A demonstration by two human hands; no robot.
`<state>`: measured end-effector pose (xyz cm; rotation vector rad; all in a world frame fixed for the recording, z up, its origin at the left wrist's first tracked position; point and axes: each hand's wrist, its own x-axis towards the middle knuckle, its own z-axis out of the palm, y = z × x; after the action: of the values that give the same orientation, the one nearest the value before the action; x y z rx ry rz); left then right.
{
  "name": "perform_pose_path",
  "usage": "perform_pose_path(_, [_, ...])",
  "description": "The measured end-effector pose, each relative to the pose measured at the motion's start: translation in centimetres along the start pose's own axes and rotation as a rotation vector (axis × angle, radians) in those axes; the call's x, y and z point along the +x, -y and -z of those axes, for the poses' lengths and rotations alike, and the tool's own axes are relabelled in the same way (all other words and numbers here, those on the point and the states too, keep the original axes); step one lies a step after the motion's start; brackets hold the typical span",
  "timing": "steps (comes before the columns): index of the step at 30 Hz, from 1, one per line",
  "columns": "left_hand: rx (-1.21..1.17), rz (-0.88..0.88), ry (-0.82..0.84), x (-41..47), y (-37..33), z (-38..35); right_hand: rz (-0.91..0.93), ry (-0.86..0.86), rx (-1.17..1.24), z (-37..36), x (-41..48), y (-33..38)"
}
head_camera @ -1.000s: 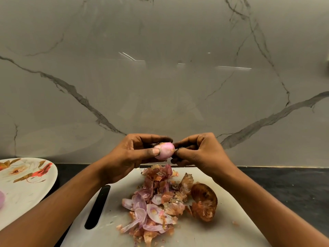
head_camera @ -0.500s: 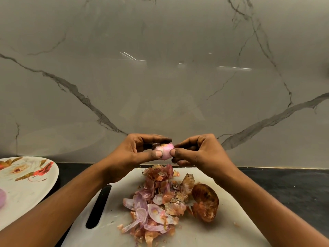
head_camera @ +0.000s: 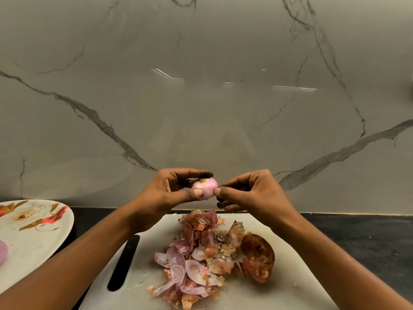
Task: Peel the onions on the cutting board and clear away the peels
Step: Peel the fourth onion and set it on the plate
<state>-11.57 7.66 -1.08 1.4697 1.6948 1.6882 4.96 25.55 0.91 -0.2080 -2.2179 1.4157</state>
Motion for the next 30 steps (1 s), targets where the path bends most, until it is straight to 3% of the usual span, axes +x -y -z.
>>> perform_pose_path(8, [0.106, -0.015, -0.032, 0.06, 0.12, -0.08, 0.051, -0.041, -0.116, -0.26, 0.0, -0.33])
perform_pose_path(18, [-0.054, 0.02, -0.024, 0.18, 0.21, 0.09, 0.046, -0.118, -0.15, 0.24, 0.36, -0.55])
perform_pose_path(30, [0.061, -0.003, -0.06, 0.14, 0.07, -0.31, 0.119, -0.05, -0.214, -0.23, -0.11, -0.32])
